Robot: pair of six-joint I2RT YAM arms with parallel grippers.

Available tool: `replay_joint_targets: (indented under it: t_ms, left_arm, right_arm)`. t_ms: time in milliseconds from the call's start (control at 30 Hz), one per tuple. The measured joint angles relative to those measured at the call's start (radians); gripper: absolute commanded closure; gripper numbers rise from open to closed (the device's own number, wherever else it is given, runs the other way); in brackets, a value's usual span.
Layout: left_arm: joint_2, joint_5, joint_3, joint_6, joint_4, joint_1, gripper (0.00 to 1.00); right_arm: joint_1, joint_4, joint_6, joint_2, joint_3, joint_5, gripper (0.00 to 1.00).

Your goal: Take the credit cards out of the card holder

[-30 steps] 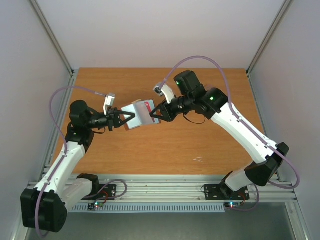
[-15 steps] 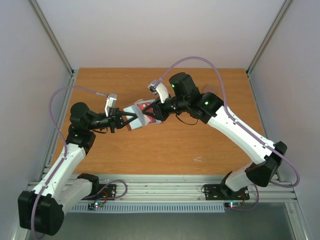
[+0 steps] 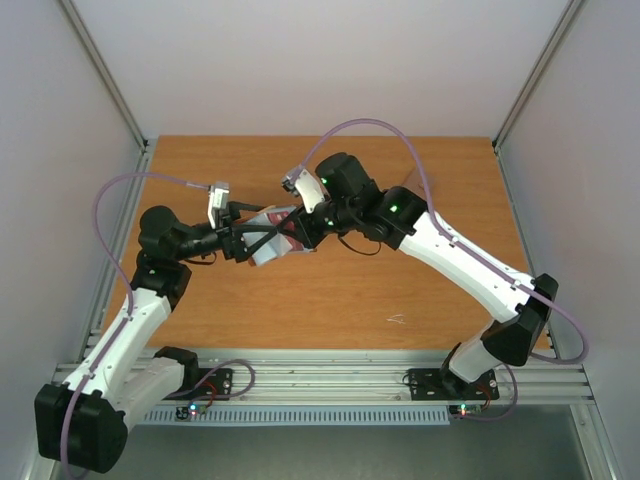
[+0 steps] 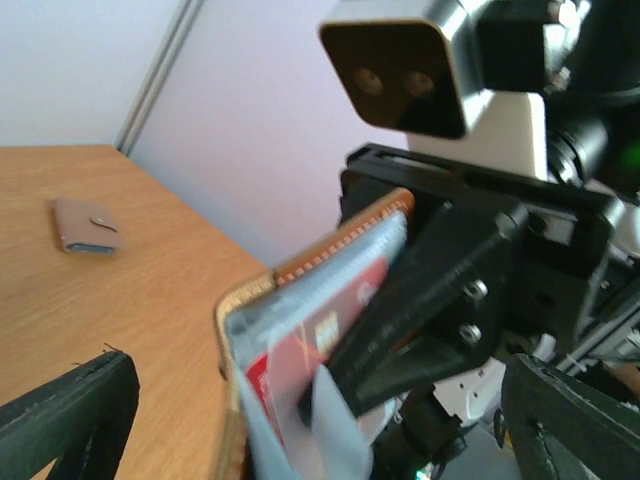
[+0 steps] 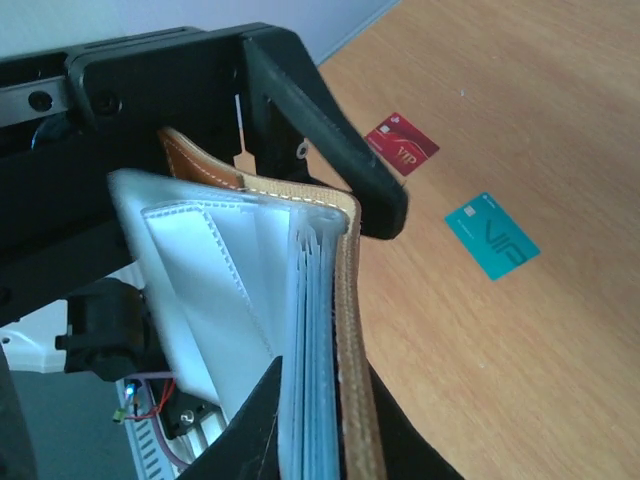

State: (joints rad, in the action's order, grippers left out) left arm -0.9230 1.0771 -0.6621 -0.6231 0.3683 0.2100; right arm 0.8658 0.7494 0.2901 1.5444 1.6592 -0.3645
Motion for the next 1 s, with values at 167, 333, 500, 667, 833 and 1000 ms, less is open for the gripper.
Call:
replay_joint_targets:
  t_ms: [167,333,500,667,833,1000]
  left_arm:
    - [-0.001,-0.052,0.000,-0.023,-0.002,0.000,0.75]
    - [-0.001,-0.083,0.000,-0.016,-0.016,-0.002,1.00]
    - [0.000,-0.079,-0.004,-0.019,-0.015,0.004,1.00]
    - [0.000,-0.079,-0.004,-0.020,-0.016,-0.003,1.00]
    - [0.000,-0.076,-0.004,-0.020,-0.015,-0.003,1.00]
    - [0.000,-0.072,-0.004,-0.020,-0.014,-0.003,1.00]
  right_arm:
    - [0.023,0.019,0.011,0.016,0.026,0.045,0.99]
    - [0.007,-0.009,0.023,-0.019,-0.016,0.039,0.90]
    - [-0.042,-0.031,0.024,-0.070,-0.073,-0.042,0.70]
    - [-0.134,-0.040,0.016,-0.135,-0.121,-0.148,0.76]
    - [-0.158,-0.046,0.001,-0.154,-0.137,-0.225,0.76]
    - [-0.159,-0.046,-0.010,-0.120,-0.135,-0.276,0.77]
